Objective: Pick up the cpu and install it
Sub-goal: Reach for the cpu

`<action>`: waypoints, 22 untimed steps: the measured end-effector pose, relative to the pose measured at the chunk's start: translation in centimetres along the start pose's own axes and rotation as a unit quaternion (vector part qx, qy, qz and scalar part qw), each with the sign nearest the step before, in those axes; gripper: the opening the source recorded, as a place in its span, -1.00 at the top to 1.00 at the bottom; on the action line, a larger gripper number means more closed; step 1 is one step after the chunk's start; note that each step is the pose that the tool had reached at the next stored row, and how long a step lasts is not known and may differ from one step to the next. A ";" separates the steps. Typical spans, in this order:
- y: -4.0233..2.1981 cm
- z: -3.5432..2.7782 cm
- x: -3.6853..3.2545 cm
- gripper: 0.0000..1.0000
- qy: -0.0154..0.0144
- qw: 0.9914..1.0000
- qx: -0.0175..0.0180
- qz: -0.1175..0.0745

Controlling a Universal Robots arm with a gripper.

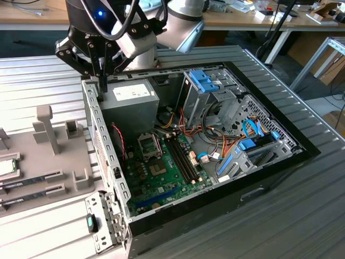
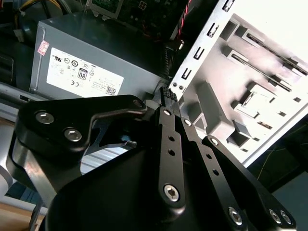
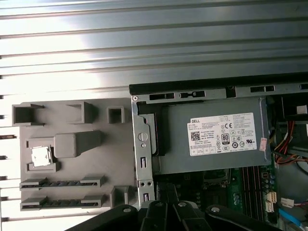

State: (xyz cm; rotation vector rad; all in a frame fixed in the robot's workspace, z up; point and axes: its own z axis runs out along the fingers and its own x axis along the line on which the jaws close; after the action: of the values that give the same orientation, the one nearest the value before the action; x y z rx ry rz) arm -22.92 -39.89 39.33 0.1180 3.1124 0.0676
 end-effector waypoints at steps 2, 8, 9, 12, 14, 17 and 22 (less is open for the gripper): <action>-0.02 -0.01 0.29 0.79 0.000 1.000 0.000 0.000; -0.07 -0.02 0.86 0.79 0.000 1.000 0.000 0.000; -0.07 -0.03 0.98 0.79 0.000 1.000 0.000 0.000; -0.09 -0.03 1.27 0.79 0.000 1.000 0.000 0.000; -0.10 -0.04 1.41 0.79 0.000 1.000 0.000 0.000; -0.13 -0.05 1.71 0.79 0.000 1.000 0.000 0.000; -0.16 -0.06 2.14 0.79 0.000 1.000 0.000 0.000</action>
State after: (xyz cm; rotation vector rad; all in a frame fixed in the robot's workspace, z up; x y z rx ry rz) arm -25.07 -39.89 39.33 0.1180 3.1124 0.0676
